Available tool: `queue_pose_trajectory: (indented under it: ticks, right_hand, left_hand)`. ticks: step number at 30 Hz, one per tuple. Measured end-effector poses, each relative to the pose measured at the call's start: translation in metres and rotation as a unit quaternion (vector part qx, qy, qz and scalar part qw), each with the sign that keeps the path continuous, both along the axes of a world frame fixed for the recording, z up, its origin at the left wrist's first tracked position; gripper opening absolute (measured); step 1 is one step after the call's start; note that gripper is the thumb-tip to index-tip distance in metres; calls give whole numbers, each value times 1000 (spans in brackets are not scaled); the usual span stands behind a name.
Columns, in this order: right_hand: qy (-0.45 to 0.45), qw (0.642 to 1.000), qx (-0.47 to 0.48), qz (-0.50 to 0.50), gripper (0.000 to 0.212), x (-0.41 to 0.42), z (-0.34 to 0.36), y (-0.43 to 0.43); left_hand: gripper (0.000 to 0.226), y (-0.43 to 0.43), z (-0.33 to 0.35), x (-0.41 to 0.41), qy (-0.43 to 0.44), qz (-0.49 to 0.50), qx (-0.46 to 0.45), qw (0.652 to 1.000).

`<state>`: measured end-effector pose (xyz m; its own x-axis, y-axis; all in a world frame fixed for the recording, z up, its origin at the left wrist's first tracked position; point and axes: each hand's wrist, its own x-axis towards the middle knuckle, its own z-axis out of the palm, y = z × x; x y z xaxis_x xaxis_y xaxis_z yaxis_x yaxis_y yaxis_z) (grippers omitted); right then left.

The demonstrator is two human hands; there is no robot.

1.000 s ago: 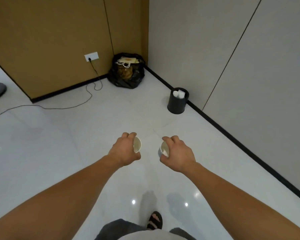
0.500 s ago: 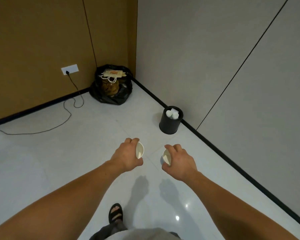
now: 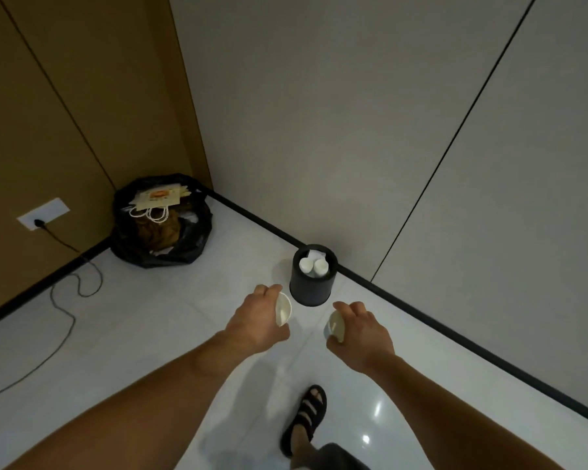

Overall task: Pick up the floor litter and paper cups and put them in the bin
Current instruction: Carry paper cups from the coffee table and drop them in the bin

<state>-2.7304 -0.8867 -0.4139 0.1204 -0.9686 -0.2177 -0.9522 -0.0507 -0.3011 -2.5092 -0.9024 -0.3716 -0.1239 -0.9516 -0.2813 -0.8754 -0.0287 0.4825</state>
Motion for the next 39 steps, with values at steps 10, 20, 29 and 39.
queue_pose_trajectory:
  ticks: [10,20,29,39]
  right_hand:
    - [-17,999,42,-13,77,-25,-9,-191]
    - [-29,984,119,-126,76,-18,-80,-322]
    - [-53,961,150,-228,76,-22,-213,-431]
    - [-70,967,108,-221,73,-42,-434,-497]
  left_hand:
    - [86,-197,-20,-31,13,-9,34,999]
    - [85,-384,-123,-46,61,-78,94,991]
    - [81,-499,-277,-61,69,-104,157,980]
    - [86,-541,-503,-104,87,-134,130,979]
